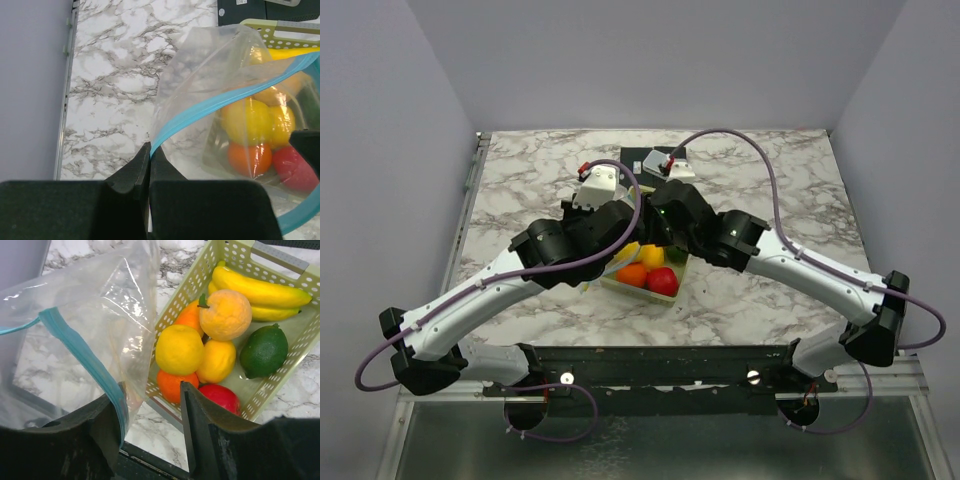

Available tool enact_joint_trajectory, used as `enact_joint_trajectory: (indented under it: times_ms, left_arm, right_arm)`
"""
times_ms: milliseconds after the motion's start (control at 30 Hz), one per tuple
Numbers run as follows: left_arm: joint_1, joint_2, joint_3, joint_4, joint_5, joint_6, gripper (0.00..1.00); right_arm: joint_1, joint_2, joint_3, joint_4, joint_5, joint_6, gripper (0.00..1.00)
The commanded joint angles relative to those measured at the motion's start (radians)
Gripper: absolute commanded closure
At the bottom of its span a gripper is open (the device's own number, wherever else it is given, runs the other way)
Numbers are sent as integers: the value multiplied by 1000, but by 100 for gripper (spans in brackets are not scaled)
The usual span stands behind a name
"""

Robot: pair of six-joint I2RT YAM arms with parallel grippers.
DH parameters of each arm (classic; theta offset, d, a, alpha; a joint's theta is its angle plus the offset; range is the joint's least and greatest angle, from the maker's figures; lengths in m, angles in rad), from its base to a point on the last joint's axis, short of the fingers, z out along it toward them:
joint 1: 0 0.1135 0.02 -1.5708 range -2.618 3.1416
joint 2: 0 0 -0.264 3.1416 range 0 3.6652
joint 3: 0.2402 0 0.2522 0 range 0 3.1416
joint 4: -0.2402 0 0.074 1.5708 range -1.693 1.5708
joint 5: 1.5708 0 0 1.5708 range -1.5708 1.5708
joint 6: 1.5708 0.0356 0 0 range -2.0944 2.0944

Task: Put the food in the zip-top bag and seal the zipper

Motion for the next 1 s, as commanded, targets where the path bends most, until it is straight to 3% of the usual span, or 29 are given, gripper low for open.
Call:
enact_joint_trajectory:
  times_ms: [0,500,967]
  left_arm:
    - [27,5,-24,36,-18,36,100]
    - [83,-17,-78,89,6,77,100]
    - [137,-72,-142,160,83,106,100]
  right_arm:
    - [-9,-86,0,-14,-39,15,45]
    - [-22,-252,-152,-167,87,92,42]
    - [-84,-196,-318,-188,43,195,41]
